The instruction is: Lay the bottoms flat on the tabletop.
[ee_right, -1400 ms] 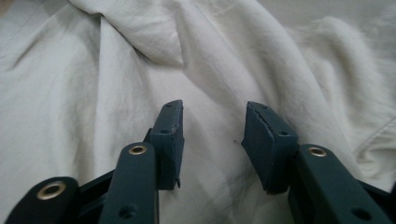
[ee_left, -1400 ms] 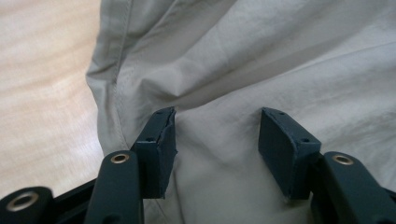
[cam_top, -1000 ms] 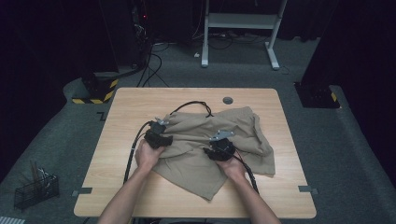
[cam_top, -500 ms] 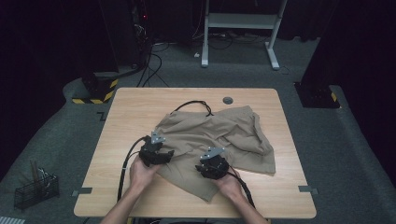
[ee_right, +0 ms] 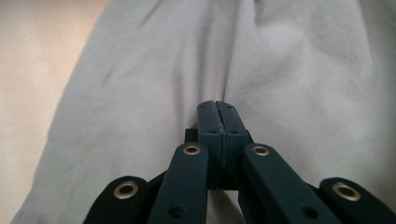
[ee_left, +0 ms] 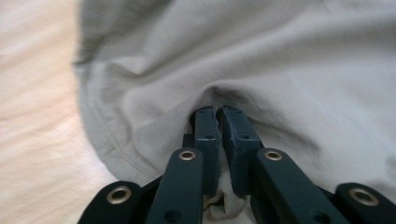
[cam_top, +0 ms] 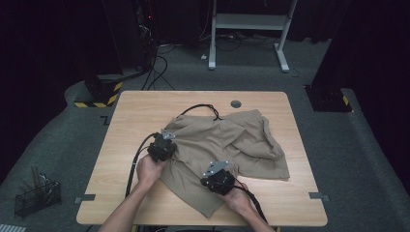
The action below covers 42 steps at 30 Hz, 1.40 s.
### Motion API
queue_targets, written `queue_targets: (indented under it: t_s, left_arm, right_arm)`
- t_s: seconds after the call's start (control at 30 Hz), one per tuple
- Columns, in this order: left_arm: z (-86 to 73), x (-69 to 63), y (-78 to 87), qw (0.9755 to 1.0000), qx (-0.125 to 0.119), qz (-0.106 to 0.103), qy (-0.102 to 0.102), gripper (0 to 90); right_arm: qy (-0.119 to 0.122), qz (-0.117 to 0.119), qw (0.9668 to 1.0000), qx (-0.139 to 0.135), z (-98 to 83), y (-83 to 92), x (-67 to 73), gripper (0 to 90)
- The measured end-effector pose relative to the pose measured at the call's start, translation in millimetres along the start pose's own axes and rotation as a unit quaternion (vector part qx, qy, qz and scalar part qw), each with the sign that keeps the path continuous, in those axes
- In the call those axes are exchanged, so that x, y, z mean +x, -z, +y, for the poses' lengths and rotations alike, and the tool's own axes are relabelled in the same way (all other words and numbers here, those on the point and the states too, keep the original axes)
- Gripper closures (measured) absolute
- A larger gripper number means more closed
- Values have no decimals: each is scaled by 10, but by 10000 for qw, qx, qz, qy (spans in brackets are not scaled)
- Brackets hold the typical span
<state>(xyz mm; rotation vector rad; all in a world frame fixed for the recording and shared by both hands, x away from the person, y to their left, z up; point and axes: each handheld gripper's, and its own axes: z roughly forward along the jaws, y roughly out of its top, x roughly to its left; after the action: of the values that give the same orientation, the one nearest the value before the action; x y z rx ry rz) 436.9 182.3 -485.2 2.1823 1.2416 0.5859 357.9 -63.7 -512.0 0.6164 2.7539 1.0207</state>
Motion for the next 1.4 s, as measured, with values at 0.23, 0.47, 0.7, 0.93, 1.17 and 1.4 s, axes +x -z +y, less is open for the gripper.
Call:
queue_targets:
  t_s: [0.23,0.47,0.7,0.93,1.17,1.4]
  left_arm:
    - [-171,82,127,9996,16,219,195,506]
    - [-404,48,274,9996,172,202,119,463]
    - [-537,124,212,9985,506,181,109,813]
    - [-421,71,279,9994,68,-58,346,584]
    - [-277,-197,17,9992,-58,-335,221,417]
    - [-281,-130,-143,9987,-135,-238,430,373]
  right_arm:
    - [-28,-5,9996,-294,15,54,45,738]
    - [-347,-502,9972,-423,97,41,-92,646]
    - [-181,-166,9994,-249,101,-144,44,877]
    - [229,312,9990,-215,200,-229,309,838]
    - [-421,-632,9953,-597,63,108,-20,643]
    - [-806,-1105,9903,-244,-120,266,-287,586]
